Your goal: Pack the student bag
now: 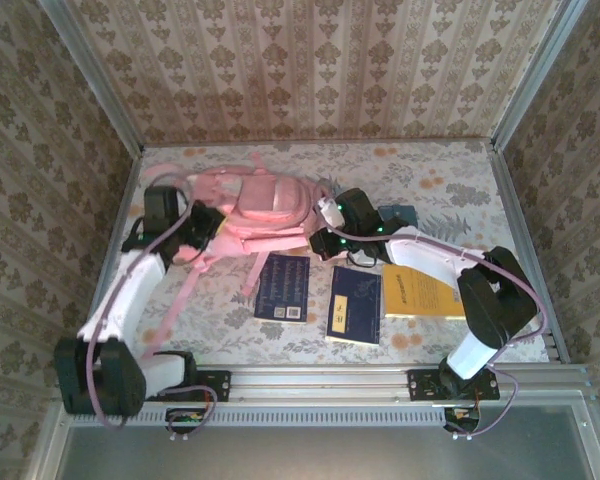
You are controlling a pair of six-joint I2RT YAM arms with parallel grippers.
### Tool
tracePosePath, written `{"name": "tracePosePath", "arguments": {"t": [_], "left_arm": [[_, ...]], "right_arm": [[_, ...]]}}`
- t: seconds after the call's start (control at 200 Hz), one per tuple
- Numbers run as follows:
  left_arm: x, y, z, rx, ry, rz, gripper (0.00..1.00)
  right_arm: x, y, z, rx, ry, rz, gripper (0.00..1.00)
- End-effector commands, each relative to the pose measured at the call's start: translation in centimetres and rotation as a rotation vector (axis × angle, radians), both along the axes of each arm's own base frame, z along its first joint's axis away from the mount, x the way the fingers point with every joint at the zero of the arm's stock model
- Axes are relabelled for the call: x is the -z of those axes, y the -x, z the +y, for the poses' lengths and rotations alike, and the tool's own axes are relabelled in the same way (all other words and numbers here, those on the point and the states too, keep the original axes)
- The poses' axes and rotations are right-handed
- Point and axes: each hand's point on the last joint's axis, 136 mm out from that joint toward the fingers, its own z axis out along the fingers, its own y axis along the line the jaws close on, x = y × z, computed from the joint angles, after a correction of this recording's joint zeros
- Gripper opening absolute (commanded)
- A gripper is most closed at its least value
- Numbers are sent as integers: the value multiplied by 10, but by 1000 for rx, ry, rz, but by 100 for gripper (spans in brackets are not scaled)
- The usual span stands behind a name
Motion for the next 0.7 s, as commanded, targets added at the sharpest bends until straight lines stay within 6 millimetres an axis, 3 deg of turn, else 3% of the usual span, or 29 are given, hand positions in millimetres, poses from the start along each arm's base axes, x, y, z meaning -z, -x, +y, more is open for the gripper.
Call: {"name": "tracePosePath", "arguments": {"t": [0.0, 0.085, 0.19, 0.335, 0.46, 0.55, 0.695], "left_arm": [[-21, -45, -18, 147, -77, -135, 35], [-20, -48, -24, 185, -52, -84, 51], [-28, -27, -10, 133, -108, -85, 66], [-27, 18, 12, 49, -112, -33, 70], [-11, 53, 17, -9, -42, 29, 74], [1, 66, 13, -27, 36, 58, 78], [16, 71, 9, -30, 81, 103, 80]], "right_arm": [[-20, 15, 21, 5, -30, -52, 0], [-20, 19, 40, 13, 3, -67, 0], [-15, 18, 57, 58, 0, -47, 0], [-15, 14, 84, 61, -125, 9, 0], [-10, 16, 113, 10, -163, 60, 0], [-6, 18, 127, -18, -174, 74, 0], [-4, 21, 138, -49, -193, 93, 0]]}}
